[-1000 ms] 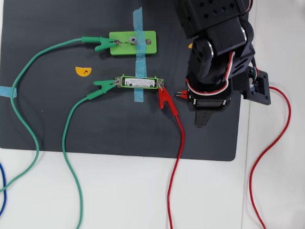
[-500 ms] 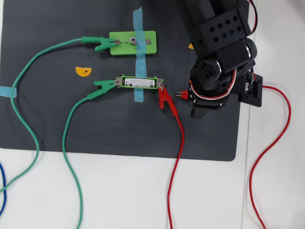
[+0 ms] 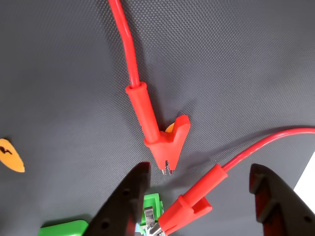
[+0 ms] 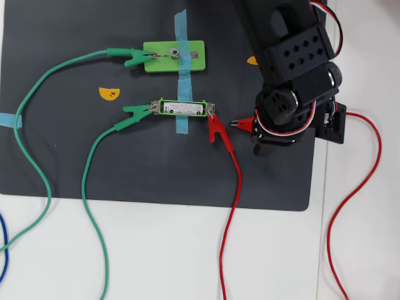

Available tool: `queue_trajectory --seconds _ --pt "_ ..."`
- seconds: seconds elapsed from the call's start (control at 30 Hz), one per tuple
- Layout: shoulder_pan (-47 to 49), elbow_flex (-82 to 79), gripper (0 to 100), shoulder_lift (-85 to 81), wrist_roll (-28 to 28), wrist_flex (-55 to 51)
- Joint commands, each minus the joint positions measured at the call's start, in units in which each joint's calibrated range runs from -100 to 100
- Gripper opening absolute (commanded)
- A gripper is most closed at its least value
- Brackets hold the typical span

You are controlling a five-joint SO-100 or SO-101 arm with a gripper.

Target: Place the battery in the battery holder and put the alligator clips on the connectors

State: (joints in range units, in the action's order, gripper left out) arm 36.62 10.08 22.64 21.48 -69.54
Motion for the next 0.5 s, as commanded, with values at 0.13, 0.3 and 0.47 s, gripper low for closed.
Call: queue_trajectory --seconds 0.13,0.3,0.47 --pt "0.6 2.2 20 1.1 0.9 -0.4" --pt "1.0 2.2 20 3.1 1.1 -0.2" --pt "0.9 2.2 20 3.7 2.3 -0.3"
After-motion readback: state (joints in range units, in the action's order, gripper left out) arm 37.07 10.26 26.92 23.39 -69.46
